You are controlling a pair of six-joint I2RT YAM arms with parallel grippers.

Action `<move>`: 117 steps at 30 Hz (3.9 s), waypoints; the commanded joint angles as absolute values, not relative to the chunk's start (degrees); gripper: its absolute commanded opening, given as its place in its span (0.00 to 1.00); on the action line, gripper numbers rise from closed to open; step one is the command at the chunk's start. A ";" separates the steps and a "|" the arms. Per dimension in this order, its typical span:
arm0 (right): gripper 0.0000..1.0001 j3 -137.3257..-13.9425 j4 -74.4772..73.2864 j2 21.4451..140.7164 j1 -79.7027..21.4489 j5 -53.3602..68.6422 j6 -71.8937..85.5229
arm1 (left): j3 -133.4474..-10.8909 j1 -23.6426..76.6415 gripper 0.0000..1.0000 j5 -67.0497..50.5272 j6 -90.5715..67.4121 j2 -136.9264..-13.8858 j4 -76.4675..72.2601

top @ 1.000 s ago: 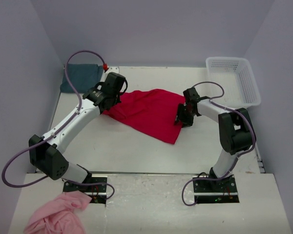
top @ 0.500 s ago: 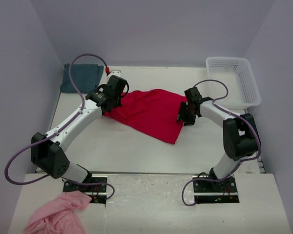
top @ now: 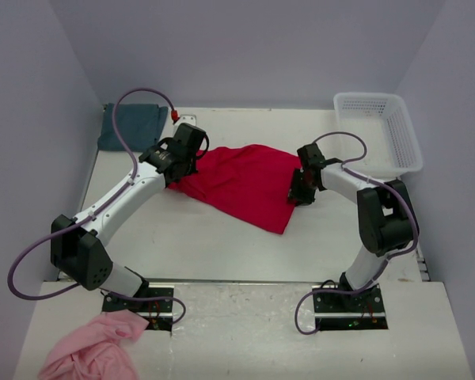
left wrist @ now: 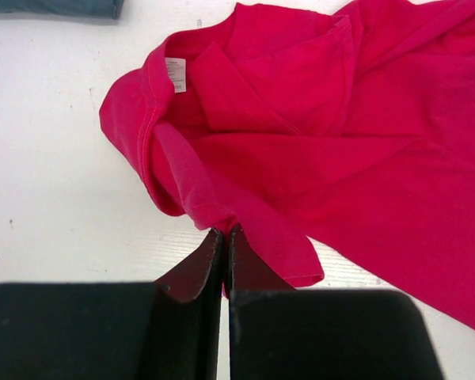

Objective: Fold and stack the t-shirts
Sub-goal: Flatten out the tshirt

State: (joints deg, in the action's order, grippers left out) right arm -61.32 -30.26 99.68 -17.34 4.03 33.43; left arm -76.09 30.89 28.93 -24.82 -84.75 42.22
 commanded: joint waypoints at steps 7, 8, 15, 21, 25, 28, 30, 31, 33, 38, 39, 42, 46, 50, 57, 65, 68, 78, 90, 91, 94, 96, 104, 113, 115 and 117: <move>0.00 -63.46 -29.71 98.97 -17.58 2.99 33.49 | -75.59 31.02 0.00 29.00 -23.73 -83.14 40.34; 0.00 -64.07 -30.49 98.62 -17.67 1.94 33.57 | -75.50 31.03 0.00 29.26 -23.73 -83.06 40.08; 0.00 -70.47 -38.13 90.98 -17.93 -6.58 30.33 | -76.37 31.03 0.00 29.97 -24.17 -80.16 40.69; 0.00 -83.74 -44.99 84.47 -17.93 -13.35 25.06 | -85.33 31.03 0.00 33.92 -22.59 -75.07 44.65; 0.00 -93.50 -49.03 82.71 -17.93 -13.54 20.92 | -93.15 30.94 0.00 36.20 -21.71 -69.10 46.84; 0.00 -100.27 -51.31 79.90 -17.93 -13.71 18.46 | -96.76 30.94 0.00 38.31 -21.01 -64.27 46.50; 0.00 -105.28 -52.73 77.70 -17.93 -14.50 17.14 | -98.77 30.94 0.00 39.81 -20.39 -60.67 45.97; 0.00 -108.95 -55.00 77.09 -17.93 -15.89 16.79 | -99.75 30.94 0.00 41.73 -19.61 -59.95 46.49; 0.00 -112.40 -57.12 75.34 -17.93 -17.75 16.00 | -102.99 30.94 0.00 45.42 -19.34 -57.85 47.63; 0.00 -115.49 -57.14 67.34 -17.93 -20.13 14.85 | -107.48 31.02 0.00 48.43 -17.58 -54.85 48.16; 0.00 -114.79 -56.00 63.50 -17.93 -19.43 14.59 | -108.27 31.03 0.00 48.17 -17.32 -54.15 48.25; 0.00 -113.99 -52.66 56.98 -17.93 -15.22 13.71 | -112.14 31.03 0.00 46.07 -16.09 -53.27 48.08; 0.00 -118.36 -52.90 53.09 -17.93 -6.17 11.96 | -120.22 31.03 0.00 40.89 -13.45 -54.05 48.17; 0.00 -124.71 -56.69 52.91 -17.84 -0.36 12.48 | -125.94 31.02 0.00 33.77 -12.31 -54.32 47.29; 0.00 -119.02 -53.88 52.20 -17.93 1.95 13.45 | -126.03 31.03 0.00 23.91 -10.55 -61.07 45.44; 0.00 -120.06 -52.30 52.21 -17.93 1.31 11.08 | -139.05 31.03 0.00 15.14 -7.39 -69.97 41.86; 0.00 -121.72 -51.77 50.71 -17.93 4.74 10.02 | -131.33 31.03 0.00 9.26 -7.21 -62.95 33.42; 0.00 -124.45 -48.87 44.65 -17.93 18.26 10.89 | -130.34 30.94 0.00 -1.23 -12.30 -53.00 28.21; 0.00 -123.49 -45.53 42.01 -17.84 24.79 12.48 | -128.68 30.94 0.00 -5.01 -13.45 -52.29 24.52; 0.00 -122.96 -45.35 42.36 -17.84 24.44 12.57 | -127.98 30.94 0.00 -4.75 -13.62 -53.17 24.87; 0.00 -118.06 -43.08 44.73 -17.84 21.99 12.66 | -126.22 31.02 0.00 -0.90 -13.71 -57.37 28.28; 0.00 -113.92 -41.76 48.40 -17.84 20.22 12.31 | -122.80 31.03 0.00 2.17 -13.10 -61.06 29.09; 0.00 -113.89 -36.12 70.11 -17.84 11.26 7.66 | -139.85 19.72 0.00 2.21 -12.03 -92.33 38.40; 0.00 -143.06 -38.84 101.11 -12.93 7.29 3.78 | -143.70 4.06 0.00 -7.12 -12.83 -111.96 25.76; 0.00 -151.20 -41.20 105.62 -11.17 7.39 3.17 | -144.49 3.17 0.00 -7.90 -11.78 -112.15 24.09; 0.00 -151.70 -40.96 107.40 -10.37 6.68 2.46 | -144.67 2.46 0.00 -8.61 -10.73 -110.84 21.90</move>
State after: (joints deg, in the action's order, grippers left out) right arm -145.58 -42.50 108.77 -12.21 9.37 4.93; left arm -140.33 2.70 -4.29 -12.34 -118.37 32.88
